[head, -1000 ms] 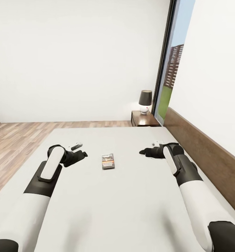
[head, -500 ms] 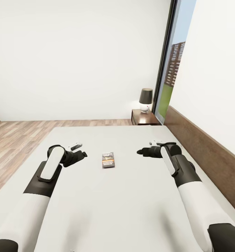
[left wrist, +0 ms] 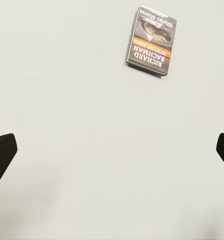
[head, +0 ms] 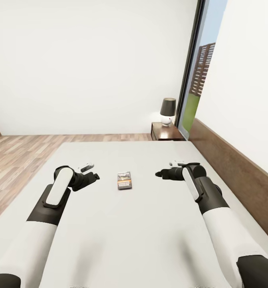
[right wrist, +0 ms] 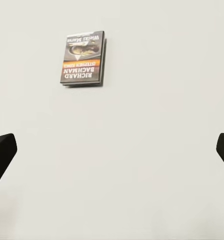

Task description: In the bedroom, move the book from the bed onto either nightstand, and place the two sandals side by side next to the bed.

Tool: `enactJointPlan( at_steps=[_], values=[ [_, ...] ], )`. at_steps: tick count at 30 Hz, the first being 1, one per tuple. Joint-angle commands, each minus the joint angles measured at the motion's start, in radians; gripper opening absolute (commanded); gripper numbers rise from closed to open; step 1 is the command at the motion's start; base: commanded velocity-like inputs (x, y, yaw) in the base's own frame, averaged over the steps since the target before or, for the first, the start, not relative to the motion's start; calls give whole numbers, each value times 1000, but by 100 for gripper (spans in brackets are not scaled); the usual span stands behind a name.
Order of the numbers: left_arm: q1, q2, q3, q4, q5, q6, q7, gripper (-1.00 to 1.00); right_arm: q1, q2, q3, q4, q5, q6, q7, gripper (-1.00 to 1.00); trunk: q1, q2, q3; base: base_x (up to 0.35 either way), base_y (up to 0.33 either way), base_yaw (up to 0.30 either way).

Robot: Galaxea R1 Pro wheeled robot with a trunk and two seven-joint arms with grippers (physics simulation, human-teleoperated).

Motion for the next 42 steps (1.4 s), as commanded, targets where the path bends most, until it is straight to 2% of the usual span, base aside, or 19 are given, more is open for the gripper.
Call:
enactJointPlan(
  at_steps=[1,18,25,42],
  values=[
    [-1,1,-2,-1,9,1,10,100,-1,-1,2,-1,-3,4,-1,100,0,-1,-3,0,0,13],
    [-1,1,-2,-1,8,1,11,100,1,-3,1,-1,-4,4,0,100,0,-1,-29,0,0,3],
    [-1,2,-3,-3,8,1,11,100,1,-5,2,-1,-3,3,40,100,0,-1,-40,0,0,0],
    [0,2,-3,-4,8,1,10,100,1,-4,5,-1,-2,4,51,100,0,-1,-67,0,0,0]
  ],
)
